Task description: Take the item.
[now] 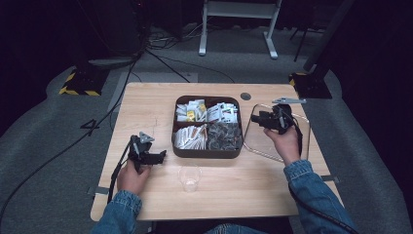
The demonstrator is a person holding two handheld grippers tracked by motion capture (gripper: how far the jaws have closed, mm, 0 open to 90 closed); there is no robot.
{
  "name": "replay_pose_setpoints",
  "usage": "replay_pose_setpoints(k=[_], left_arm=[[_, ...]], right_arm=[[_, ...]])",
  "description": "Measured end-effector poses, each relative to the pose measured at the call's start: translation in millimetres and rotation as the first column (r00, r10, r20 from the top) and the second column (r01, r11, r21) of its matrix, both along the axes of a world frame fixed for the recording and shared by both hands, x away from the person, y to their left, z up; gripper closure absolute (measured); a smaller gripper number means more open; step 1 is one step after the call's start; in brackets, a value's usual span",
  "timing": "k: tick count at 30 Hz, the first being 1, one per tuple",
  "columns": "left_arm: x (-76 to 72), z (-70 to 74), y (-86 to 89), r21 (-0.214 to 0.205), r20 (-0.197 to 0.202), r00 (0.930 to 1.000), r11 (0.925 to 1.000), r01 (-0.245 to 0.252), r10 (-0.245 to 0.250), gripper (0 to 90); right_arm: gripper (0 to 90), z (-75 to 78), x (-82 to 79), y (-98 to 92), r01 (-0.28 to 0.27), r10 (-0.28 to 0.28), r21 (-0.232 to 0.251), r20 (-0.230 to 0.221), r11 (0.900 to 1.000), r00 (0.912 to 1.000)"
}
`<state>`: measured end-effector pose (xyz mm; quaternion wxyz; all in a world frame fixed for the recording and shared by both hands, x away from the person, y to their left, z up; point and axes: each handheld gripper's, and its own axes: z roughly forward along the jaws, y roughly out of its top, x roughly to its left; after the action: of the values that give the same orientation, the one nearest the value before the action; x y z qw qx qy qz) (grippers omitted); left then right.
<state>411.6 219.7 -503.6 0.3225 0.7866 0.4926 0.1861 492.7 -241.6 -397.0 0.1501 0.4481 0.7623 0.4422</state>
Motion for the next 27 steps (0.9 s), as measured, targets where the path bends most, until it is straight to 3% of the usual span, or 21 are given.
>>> replay_pose_setpoints(k=[1, 2, 5, 10, 15, 16, 21, 27], left_arm=[[0.0, 0.0, 0.0, 0.0, 0.0, 1.0, 1.0, 0.0, 0.0, 15.3], [0.0, 0.0, 0.0, 0.0, 0.0, 1.0, 1.0, 0.0, 0.0, 15.3], [-0.3, 0.1, 0.0, 0.001, -0.001, 1.0, 1.0, -0.001, 0.001, 15.3], [-0.8, 0.1, -0.1, 0.0, -0.003, 1.0, 1.0, -0.003, 0.003, 15.3], [-0.8, 0.1, -0.1, 0.0, -0.003, 1.0, 1.0, -0.003, 0.003, 15.2], [-0.8, 0.1, -0.1, 0.0, -0.004, 1.0, 1.0, -0.003, 0.003, 15.2], [-0.8, 0.1, -0.1, 0.0, -0.003, 1.0, 1.0, -0.003, 0.003, 15.2], [-0.6, 0.1, -0.1, -0.001, -0.003, 1.0, 1.0, -0.002, 0.002, 15.2]], right_arm=[[50.1, 0.0, 0.0, 0.0, 0.0, 0.0, 0.0, 0.0, 1.0, 1.0], [49.9, 0.3, -1.2, 11.3, -0.042, 0.042, -0.005, -0.015, 0.9991, 0.999], [49.9, 0.6, -4.2, 27.1, -0.091, 0.091, -0.022, -0.019, 0.9956, 0.9957], [49.5, -0.6, -7.3, 44.7, -0.141, 0.14, -0.022, -0.036, 0.9898, 0.9895], [48.1, -4.6, -10.0, 64.2, -0.2, 0.198, -0.035, -0.066, 0.9791, 0.978], [46.4, -6.7, -9.5, 71.7, -0.225, 0.221, -0.037, -0.084, 0.9737, 0.9716], [45.1, -13.9, -9.9, 90.0, -0.267, 0.259, -0.056, -0.119, 0.9622, 0.9586], [44.8, -24.8, -8.4, 106.3, -0.289, 0.274, -0.089, -0.149, 0.9533, 0.9501]])
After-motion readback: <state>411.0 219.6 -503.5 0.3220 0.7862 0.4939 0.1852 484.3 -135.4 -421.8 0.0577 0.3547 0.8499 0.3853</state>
